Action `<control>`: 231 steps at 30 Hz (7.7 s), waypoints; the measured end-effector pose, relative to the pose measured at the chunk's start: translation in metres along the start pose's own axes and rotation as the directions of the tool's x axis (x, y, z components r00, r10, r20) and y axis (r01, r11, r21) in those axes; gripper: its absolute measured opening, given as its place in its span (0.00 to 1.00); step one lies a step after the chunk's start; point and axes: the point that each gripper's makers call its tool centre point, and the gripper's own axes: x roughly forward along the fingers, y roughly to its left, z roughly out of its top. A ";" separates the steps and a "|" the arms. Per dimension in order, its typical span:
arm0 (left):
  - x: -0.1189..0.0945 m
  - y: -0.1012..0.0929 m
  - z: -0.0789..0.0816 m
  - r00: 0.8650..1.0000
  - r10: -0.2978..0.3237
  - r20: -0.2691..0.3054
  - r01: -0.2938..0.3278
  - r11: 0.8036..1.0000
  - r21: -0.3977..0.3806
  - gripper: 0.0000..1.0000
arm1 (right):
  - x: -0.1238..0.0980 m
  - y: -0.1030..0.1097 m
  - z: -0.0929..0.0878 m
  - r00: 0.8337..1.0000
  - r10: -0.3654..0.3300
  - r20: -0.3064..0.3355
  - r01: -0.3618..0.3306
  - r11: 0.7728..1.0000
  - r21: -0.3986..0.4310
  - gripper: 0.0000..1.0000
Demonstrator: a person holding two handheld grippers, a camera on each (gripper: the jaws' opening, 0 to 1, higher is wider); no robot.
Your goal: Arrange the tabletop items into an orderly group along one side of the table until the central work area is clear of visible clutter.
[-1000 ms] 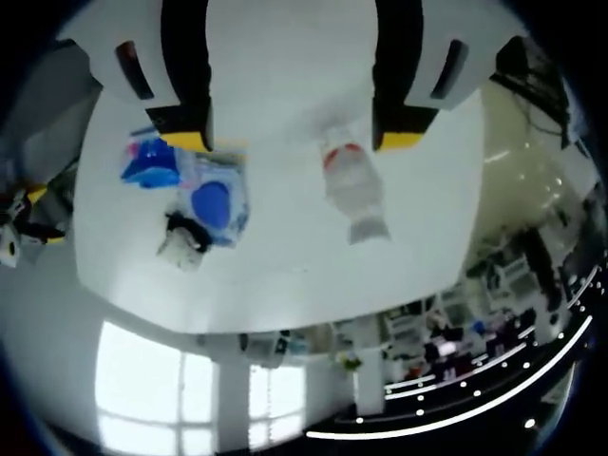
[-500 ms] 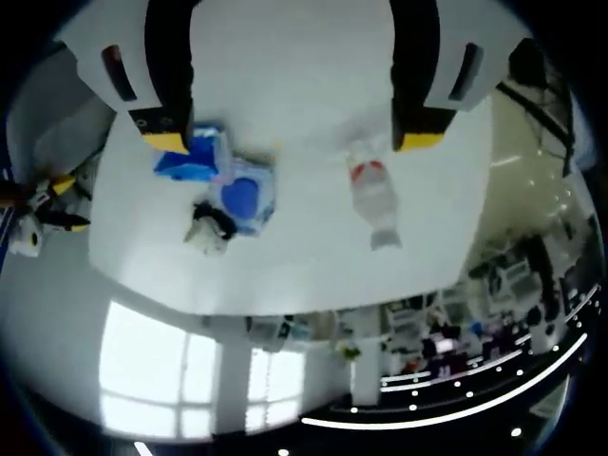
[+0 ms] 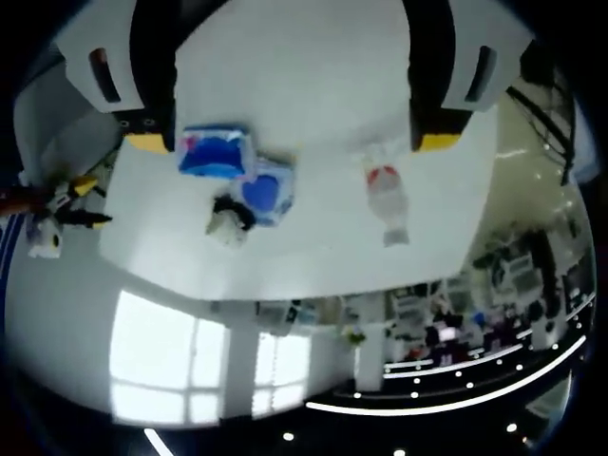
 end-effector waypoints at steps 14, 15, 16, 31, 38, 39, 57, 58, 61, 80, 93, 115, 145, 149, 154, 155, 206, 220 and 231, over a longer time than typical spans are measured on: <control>-0.027 -0.030 -0.018 0.999 0.003 0.043 -0.002 1.000 -0.031 1.00 | 0.000 0.000 -0.002 1.000 0.000 -0.014 0.000 1.000 -0.013 0.73; -0.028 -0.033 -0.020 0.999 0.002 0.040 -0.001 0.999 -0.033 1.00 | 0.000 0.000 -0.002 1.000 0.000 -0.015 -0.001 1.000 -0.014 0.73; -0.028 -0.035 -0.023 0.999 0.002 0.037 0.000 0.999 -0.035 1.00 | 0.000 0.000 -0.002 1.000 0.001 -0.015 -0.001 1.000 -0.014 0.73; -0.041 -0.076 -0.041 0.995 0.007 0.096 -0.001 0.998 -0.064 1.00 | 0.001 0.001 -0.003 1.000 0.003 -0.017 -0.003 1.000 -0.015 0.73; -0.039 -0.084 -0.047 0.998 0.038 0.051 -0.039 0.999 0.026 0.98 | 0.001 0.000 -0.003 1.000 0.000 -0.018 0.000 1.000 -0.015 0.73; -0.040 -0.085 -0.045 0.998 0.033 0.057 -0.034 0.999 0.021 0.98 | 0.001 0.000 -0.003 1.000 0.001 -0.017 -0.001 1.000 -0.014 0.74; -0.033 -0.068 -0.058 0.995 0.079 0.057 -0.080 0.997 0.004 0.99 | 0.002 0.000 -0.008 0.998 -0.009 -0.062 0.005 0.998 -0.059 0.89; -0.034 -0.067 -0.058 0.995 0.083 0.059 -0.082 0.996 -0.016 0.98 | 0.002 0.000 -0.008 0.998 -0.008 -0.065 0.004 0.998 -0.063 0.88; -0.034 -0.065 -0.057 0.994 0.086 0.073 -0.085 0.996 -0.017 0.96 | 0.002 0.001 -0.010 0.997 -0.006 -0.074 0.000 0.997 -0.077 0.87; -0.032 -0.065 -0.070 0.995 0.099 0.005 -0.099 0.995 0.032 0.92 | 0.001 -0.003 -0.009 0.997 -0.035 -0.070 0.027 0.992 -0.121 0.83; -0.027 -0.084 -0.079 0.998 0.006 -0.063 -0.003 0.998 0.058 0.87 | -0.002 -0.015 -0.007 0.992 -0.109 -0.071 0.097 0.983 -0.156 0.82; -0.031 -0.074 -0.068 0.999 0.053 0.005 -0.053 0.997 0.059 0.88 | 0.002 -0.003 0.000 0.999 -0.043 -0.033 0.038 0.991 -0.132 0.78; -0.031 -0.073 -0.068 0.999 0.051 -0.001 -0.051 0.997 0.055 0.87 | 0.079 -0.050 0.039 0.996 0.004 -0.087 -0.046 0.871 -0.489 0.82; -0.031 -0.073 -0.066 0.998 0.057 0.013 -0.058 0.997 0.052 0.87 | 0.093 -0.058 0.043 0.997 0.014 -0.073 -0.051 0.844 -0.533 0.76; -0.030 -0.076 -0.066 0.999 0.048 0.008 -0.048 0.997 0.056 0.87 | 0.112 -0.069 0.050 0.999 0.007 -0.050 -0.035 0.810 -0.585 0.67; -0.030 -0.077 -0.066 0.999 0.047 0.006 -0.047 0.997 0.057 0.87 | 0.115 -0.071 0.052 0.999 0.008 -0.045 -0.033 0.808 -0.589 0.66; -0.028 -0.077 -0.073 0.999 0.039 -0.039 -0.036 0.997 0.062 0.83 | 0.235 -0.080 0.075 0.993 0.029 -0.114 -0.107 0.622 -0.775 0.39; -0.030 -0.077 -0.076 0.998 0.037 -0.043 -0.035 0.998 0.057 0.81 | 0.251 -0.079 0.067 0.988 0.010 -0.152 -0.126 0.616 -0.778 0.36; -0.030 -0.077 -0.077 0.998 0.037 -0.049 -0.034 0.998 0.058 0.79 | 0.245 -0.085 0.067 0.990 -0.016 -0.137 -0.103 0.581 -0.808 0.21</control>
